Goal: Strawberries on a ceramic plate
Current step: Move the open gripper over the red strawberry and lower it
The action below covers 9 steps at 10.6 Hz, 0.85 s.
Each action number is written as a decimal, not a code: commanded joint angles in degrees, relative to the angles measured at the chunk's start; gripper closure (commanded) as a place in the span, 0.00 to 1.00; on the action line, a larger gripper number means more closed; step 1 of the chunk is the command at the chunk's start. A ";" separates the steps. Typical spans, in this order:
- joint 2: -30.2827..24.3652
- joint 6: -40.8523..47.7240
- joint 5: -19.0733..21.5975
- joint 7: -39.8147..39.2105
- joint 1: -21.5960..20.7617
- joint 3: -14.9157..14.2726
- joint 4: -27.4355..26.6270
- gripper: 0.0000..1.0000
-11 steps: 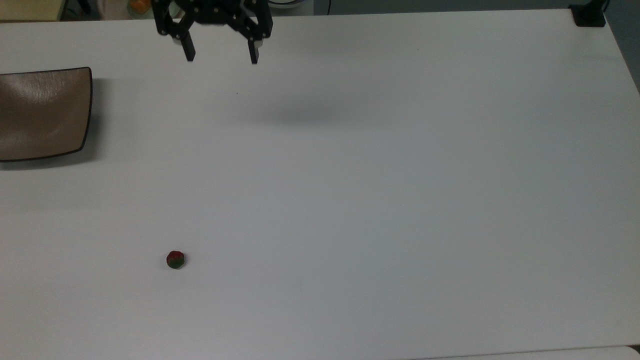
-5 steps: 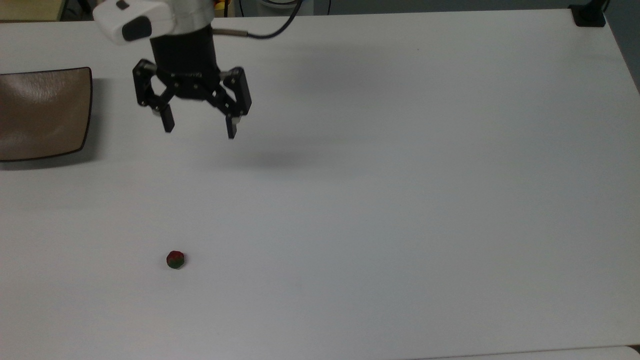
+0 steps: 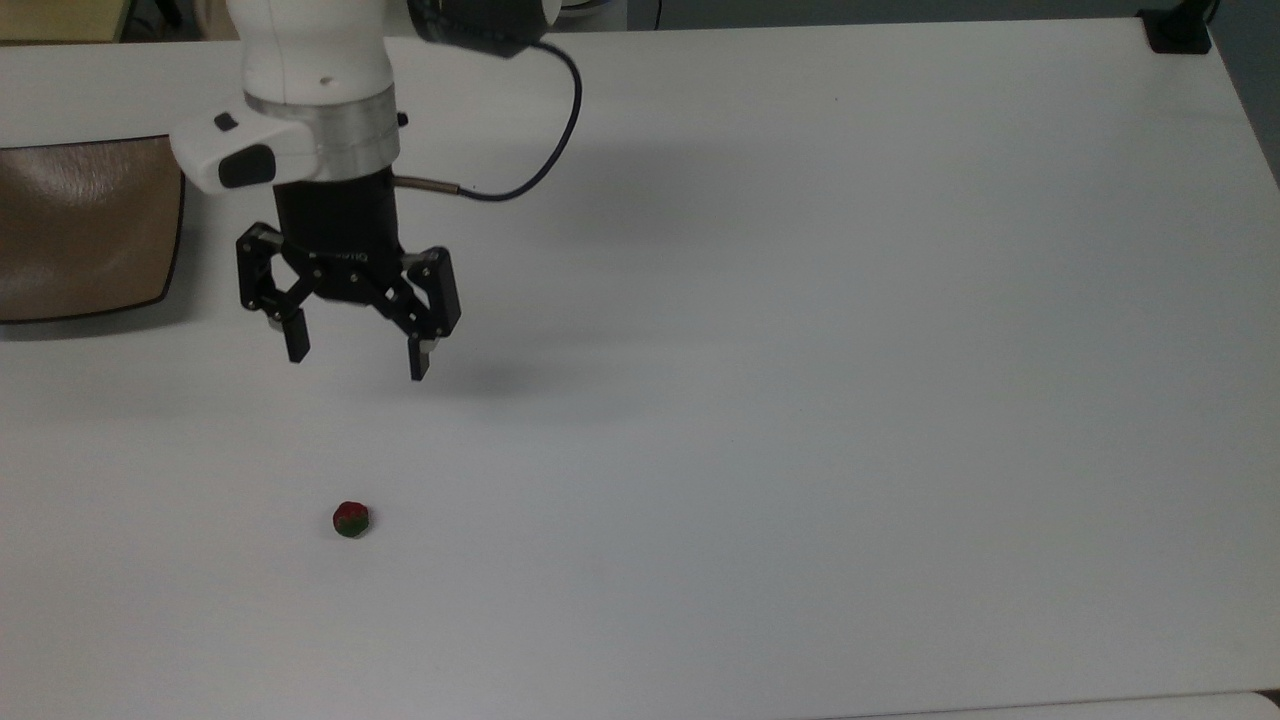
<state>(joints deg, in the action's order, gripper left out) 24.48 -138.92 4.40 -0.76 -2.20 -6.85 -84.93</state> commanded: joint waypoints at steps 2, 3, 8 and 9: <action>6.27 -10.46 0.70 -2.23 1.14 -0.27 1.00 0.00; 8.02 -13.72 0.61 -2.23 1.32 -0.27 1.00 0.00; 14.71 -21.82 0.44 -2.23 1.23 -0.18 1.09 0.00; 15.33 -23.49 0.35 -2.23 1.14 -0.18 1.09 0.00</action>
<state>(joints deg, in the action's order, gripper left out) 37.59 -158.89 4.39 -1.77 -0.79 -6.85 -84.84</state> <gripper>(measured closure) 0.000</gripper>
